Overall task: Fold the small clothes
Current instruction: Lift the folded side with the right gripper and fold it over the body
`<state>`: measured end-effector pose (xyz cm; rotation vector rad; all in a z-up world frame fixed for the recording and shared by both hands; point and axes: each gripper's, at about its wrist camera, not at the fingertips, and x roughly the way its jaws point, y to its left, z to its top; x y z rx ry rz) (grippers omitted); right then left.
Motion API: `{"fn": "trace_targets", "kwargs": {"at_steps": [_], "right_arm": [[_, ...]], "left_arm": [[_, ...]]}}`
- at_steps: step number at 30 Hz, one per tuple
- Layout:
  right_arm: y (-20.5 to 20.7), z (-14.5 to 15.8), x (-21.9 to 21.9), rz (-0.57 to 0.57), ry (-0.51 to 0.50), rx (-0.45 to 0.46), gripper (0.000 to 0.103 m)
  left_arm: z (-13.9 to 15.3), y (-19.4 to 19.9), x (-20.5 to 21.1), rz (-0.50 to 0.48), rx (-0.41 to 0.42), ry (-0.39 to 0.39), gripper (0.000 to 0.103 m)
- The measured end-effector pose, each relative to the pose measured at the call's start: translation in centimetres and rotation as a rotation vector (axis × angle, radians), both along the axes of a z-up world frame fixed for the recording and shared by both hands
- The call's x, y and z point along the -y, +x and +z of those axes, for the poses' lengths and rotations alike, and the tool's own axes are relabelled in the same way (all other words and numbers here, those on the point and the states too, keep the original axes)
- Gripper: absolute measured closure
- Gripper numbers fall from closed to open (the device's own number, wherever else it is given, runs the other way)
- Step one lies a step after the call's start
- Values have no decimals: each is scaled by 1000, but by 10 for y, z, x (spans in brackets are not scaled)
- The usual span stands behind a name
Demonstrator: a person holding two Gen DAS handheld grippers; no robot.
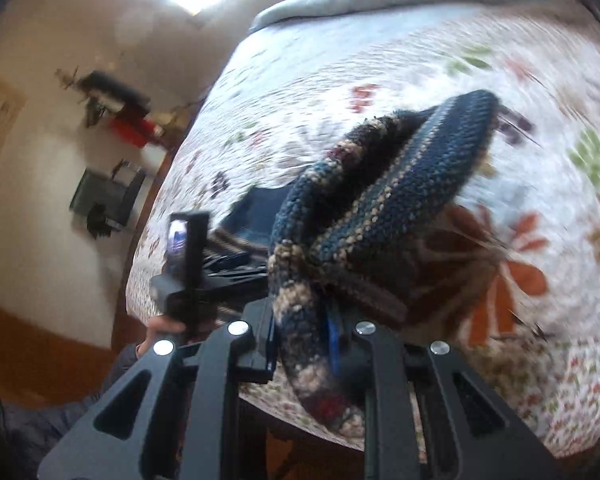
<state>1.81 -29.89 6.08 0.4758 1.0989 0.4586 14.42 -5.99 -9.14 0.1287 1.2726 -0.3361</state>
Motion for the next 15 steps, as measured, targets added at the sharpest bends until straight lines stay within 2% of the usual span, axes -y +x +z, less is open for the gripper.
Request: {"fn": "trace_targets", "kwargs": {"at_steps": [4, 8, 10, 13, 15], "right_arm": [[10, 2, -52, 112, -60, 16, 85], [14, -12, -96, 213, -124, 10, 85], [18, -23, -113, 241, -150, 0, 85], [22, -42, -126, 271, -176, -27, 85], [25, -56, -136, 292, -196, -51, 85]], "left_arm": [[0, 1, -1, -2, -6, -10, 29], [5, 2, -7, -6, -28, -36, 29], [13, 4, -20, 17, -38, -61, 30], [25, 6, -52, 102, 16, -6, 30], [28, 7, -67, 117, 22, -16, 30]]}}
